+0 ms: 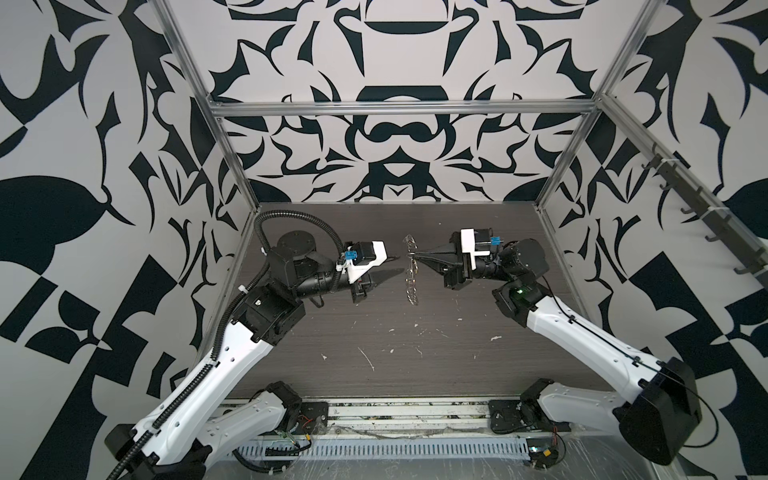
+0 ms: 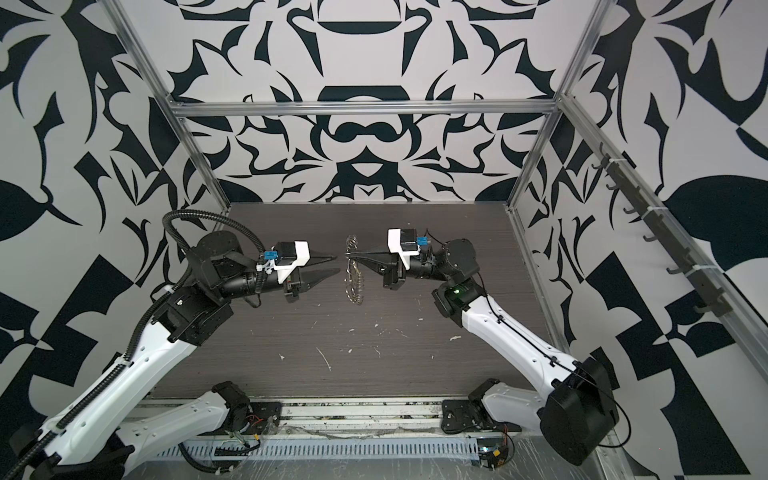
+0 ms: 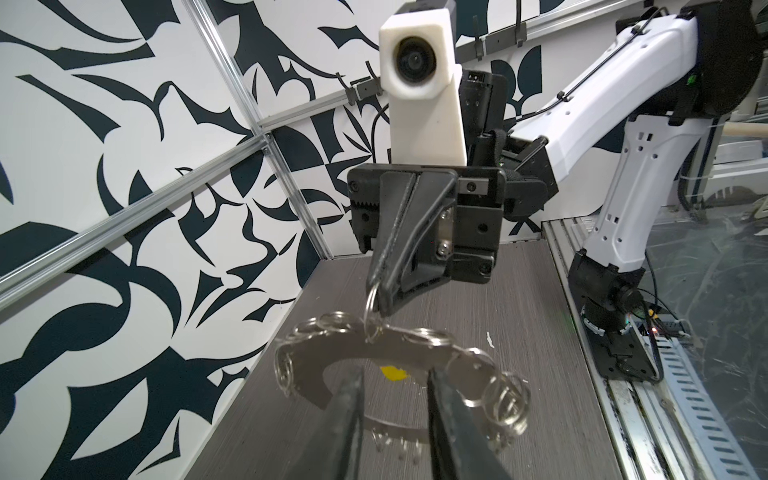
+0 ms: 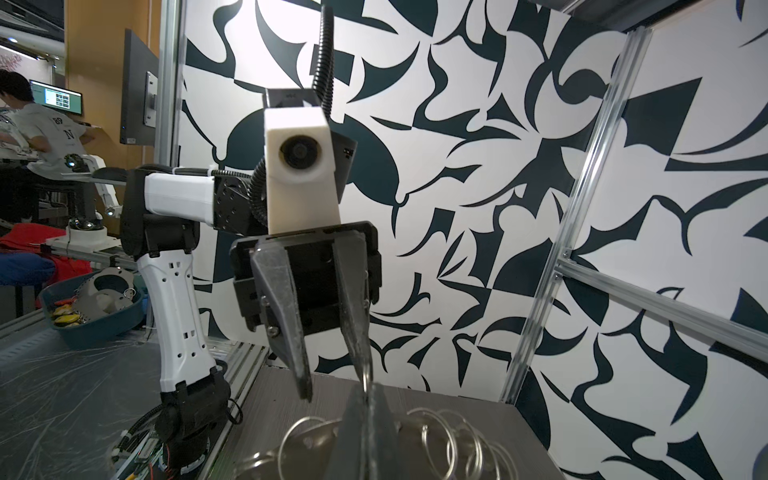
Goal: Remove the keys from the keyring
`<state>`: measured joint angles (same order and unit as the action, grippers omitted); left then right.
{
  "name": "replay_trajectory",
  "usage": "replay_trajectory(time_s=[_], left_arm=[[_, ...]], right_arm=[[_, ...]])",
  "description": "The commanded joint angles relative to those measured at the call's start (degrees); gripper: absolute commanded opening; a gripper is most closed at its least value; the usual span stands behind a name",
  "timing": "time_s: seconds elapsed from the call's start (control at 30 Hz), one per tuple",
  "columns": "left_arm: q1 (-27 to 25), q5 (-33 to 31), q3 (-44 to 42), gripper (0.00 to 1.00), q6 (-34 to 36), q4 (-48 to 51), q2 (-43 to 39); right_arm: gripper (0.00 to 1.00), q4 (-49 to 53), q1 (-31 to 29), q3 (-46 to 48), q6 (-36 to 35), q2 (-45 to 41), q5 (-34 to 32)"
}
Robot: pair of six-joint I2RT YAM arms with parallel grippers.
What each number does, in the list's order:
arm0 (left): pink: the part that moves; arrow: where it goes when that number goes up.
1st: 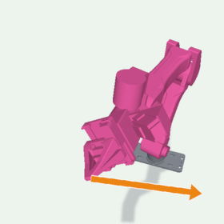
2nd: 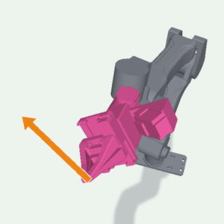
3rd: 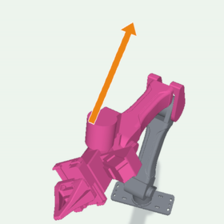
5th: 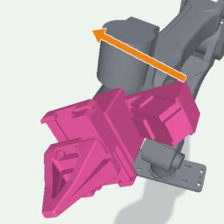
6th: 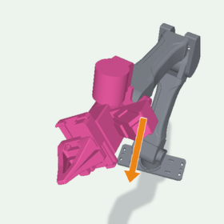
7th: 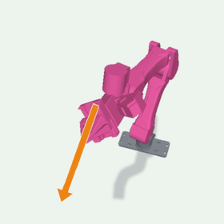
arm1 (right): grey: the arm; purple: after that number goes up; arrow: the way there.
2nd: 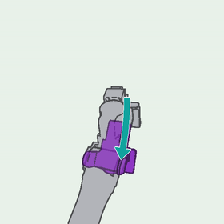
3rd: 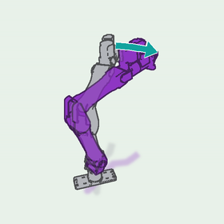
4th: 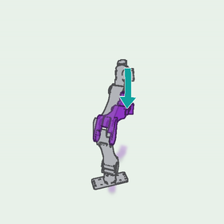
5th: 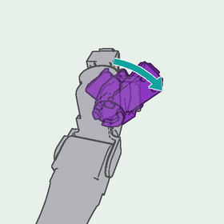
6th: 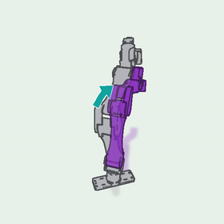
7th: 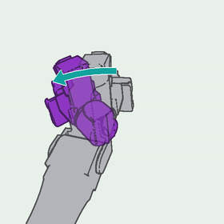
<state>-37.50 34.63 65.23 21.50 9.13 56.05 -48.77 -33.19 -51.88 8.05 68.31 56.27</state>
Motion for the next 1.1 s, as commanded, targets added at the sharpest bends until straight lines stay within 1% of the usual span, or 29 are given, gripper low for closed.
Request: replay_trajectory(time_s=[0.0,0.3,0.4,0.5,0.6,0.63,0.67,0.7,0.73,0.77,0.83,0.9,0.97,1.07], left_arm=[[0.36,2.98,-0.37,0.26,-2.44,-4.24,0.71],[0.41,3.49,-0.11,0.21,-2.95,-5.31,1.94],[0.44,3.77,0.34,0.14,-2.90,-5.26,2.26],[0.49,4.42,0.96,0.00,-1.88,-4.05,2.50],[0.49,4.23,2.52,0.00,0.59,-0.11,2.87],[0.49,3.25,3.45,0.00,2.11,2.24,2.94],[0.49,1.99,4.69,0.00,4.00,5.39,3.24],[0.49,0.53,6.17,0.00,5.70,9.05,3.63],[0.49,-0.98,8.44,0.00,7.91,13.74,4.47],[0.49,-2.87,10.86,0.00,10.00,18.45,5.45],[0.49,-4.84,14.58,0.00,12.57,25.46,7.45],[0.49,-6.09,16.36,0.00,14.58,29.26,8.66],[0.49,-7.04,17.74,0.00,16.07,32.41,9.99],[0.41,-7.47,20.32,0.00,17.15,36.59,12.04]], right_arm=[[0.00,-5.81,-0.65,-0.68,1.39,-0.65,-0.98],[0.00,-4.18,-1.55,-1.14,0.14,-0.47,-0.42],[0.00,-3.91,-2.04,-1.12,-0.10,-0.29,-0.37],[0.00,-2.84,-2.53,-1.34,-0.82,-0.33,-0.28],[0.00,1.06,-2.50,-1.94,-2.21,-0.91,-0.36],[0.00,5.69,-2.54,-2.65,-3.86,-1.60,-0.61],[0.08,12.67,-2.49,-3.95,-6.91,-2.58,-1.24],[0.18,19.97,-2.51,-5.52,-10.51,-3.44,-1.78],[0.25,27.41,-2.52,-7.20,-14.78,-4.32,-2.52],[0.27,33.50,-2.50,-8.69,-18.41,-4.99,-3.17],[0.30,41.04,-2.41,-10.39,-23.98,-6.05,-4.66],[0.30,47.08,-2.11,-12.13,-27.57,-6.36,-4.85],[0.30,52.37,-1.68,-14.24,-30.16,-5.72,-4.52],[0.29,55.29,-1.36,-16.23,-31.12,-4.67,-4.17]])
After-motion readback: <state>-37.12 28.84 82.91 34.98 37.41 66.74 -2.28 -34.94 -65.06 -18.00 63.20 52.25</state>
